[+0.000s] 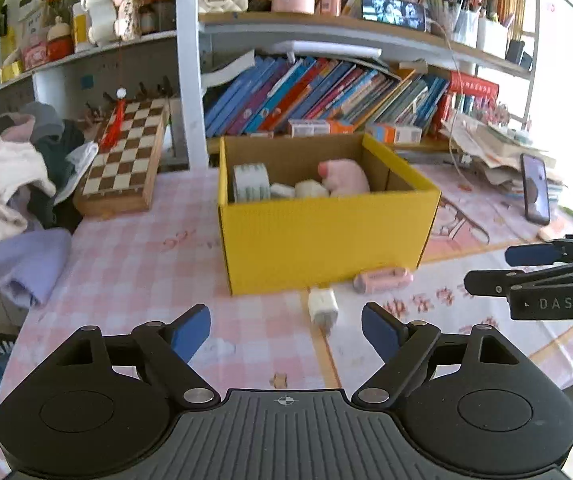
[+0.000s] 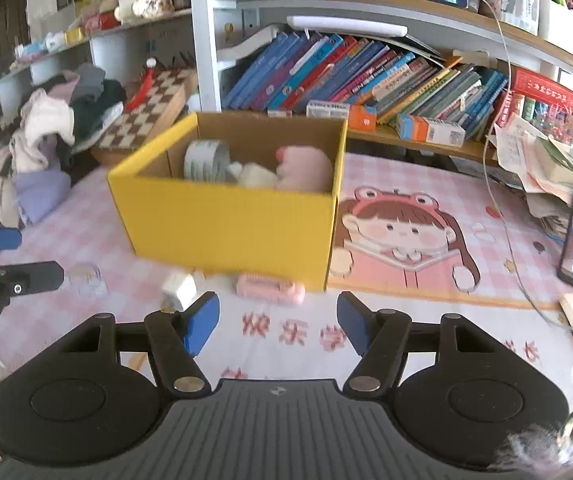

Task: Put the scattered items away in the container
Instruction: 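Withdraw both grippers and approach the small charger and pink box cutter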

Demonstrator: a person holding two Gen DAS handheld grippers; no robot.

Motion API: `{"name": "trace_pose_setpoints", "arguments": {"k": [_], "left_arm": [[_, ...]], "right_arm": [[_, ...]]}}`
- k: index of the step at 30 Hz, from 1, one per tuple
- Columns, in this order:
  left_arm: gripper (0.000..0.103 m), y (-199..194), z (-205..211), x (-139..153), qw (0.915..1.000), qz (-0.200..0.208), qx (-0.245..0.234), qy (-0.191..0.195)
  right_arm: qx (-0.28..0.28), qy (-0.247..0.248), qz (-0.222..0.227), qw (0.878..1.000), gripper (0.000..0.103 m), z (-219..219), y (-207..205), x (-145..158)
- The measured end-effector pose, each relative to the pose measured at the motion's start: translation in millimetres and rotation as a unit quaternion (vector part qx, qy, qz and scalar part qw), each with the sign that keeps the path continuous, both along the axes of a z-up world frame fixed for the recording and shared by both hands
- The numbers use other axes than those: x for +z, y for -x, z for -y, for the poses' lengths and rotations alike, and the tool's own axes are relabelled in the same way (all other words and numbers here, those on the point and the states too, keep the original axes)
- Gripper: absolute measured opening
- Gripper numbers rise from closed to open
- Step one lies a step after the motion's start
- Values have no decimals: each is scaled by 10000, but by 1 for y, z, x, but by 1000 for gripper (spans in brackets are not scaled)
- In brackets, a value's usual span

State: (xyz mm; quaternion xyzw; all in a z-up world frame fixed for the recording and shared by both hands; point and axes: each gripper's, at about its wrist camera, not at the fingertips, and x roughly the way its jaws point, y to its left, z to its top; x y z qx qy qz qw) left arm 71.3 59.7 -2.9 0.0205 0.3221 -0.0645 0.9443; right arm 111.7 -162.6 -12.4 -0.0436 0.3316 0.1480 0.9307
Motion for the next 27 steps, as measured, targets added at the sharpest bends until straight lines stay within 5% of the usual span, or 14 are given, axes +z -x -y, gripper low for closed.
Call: {"name": "trace_pose_setpoints", "arguments": {"k": [17,27], "left_arm": [[85,16,8,-24,9994,-304,164,77],[85,2,17,-29,9988,-468,112,-9]], "right_arm": [[-170,33,-437,9989,64,-10,31,-32],[-65,98,-464,9989,76,-9,18,-35]]}}
